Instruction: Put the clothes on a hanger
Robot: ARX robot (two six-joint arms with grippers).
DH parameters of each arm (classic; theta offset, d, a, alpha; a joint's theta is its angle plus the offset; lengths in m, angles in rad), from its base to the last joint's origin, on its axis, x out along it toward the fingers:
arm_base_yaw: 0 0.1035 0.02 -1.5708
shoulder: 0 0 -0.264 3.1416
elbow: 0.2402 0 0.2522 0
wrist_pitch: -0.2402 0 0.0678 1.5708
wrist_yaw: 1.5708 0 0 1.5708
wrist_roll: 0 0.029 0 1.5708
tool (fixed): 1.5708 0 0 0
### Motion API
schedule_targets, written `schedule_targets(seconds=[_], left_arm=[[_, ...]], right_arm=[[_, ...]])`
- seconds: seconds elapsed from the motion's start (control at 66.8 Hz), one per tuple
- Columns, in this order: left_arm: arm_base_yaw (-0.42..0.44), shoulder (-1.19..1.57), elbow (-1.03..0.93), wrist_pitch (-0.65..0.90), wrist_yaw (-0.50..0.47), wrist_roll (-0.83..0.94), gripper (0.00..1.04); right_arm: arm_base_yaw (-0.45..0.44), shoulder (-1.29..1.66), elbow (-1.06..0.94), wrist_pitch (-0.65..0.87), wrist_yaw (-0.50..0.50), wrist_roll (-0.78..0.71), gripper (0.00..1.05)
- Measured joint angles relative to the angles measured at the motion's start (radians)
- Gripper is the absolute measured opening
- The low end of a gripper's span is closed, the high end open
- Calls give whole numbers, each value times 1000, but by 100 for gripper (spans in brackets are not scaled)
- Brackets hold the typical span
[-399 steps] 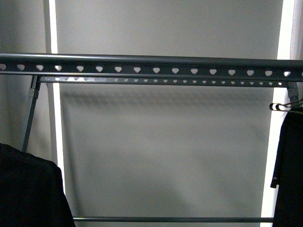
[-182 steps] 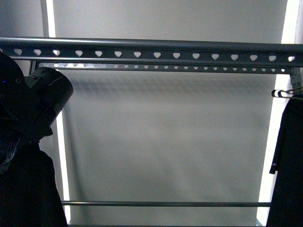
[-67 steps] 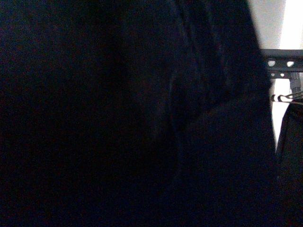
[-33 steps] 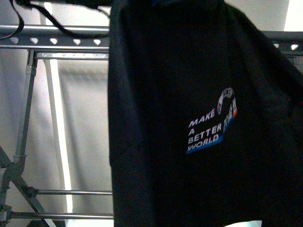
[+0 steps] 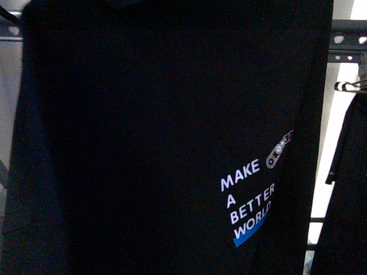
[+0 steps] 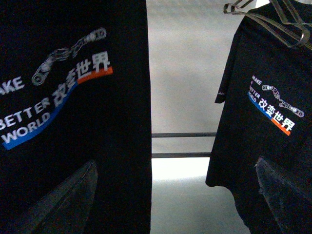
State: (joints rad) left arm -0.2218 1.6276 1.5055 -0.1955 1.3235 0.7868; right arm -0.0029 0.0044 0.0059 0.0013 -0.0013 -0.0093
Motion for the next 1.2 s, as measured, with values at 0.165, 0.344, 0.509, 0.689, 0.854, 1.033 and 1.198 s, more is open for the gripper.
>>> schedule_targets(seconds=[0.165, 0.344, 0.509, 0.689, 0.854, 1.033, 1.198], left_arm=[[31, -5, 18, 17, 46, 11, 54], [28, -5, 62, -159, 36, 129, 54], [6, -5, 69, -266, 2, 209, 54], [-17, -14, 9, -58, -29, 161, 54], [-17, -19, 9, -56, -26, 160, 54], [-17, -19, 9, -56, -27, 158, 54], [-17, -19, 9, -56, -27, 156, 54]], right_arm=[[0, 0, 0, 0, 0, 0, 97], [0, 0, 0, 0, 0, 0, 97], [0, 0, 0, 0, 0, 0, 97], [0, 0, 0, 0, 0, 0, 97], [0, 0, 0, 0, 0, 0, 97], [0, 0, 0, 0, 0, 0, 97], [-128, 94, 13, 127, -289, 24, 97]])
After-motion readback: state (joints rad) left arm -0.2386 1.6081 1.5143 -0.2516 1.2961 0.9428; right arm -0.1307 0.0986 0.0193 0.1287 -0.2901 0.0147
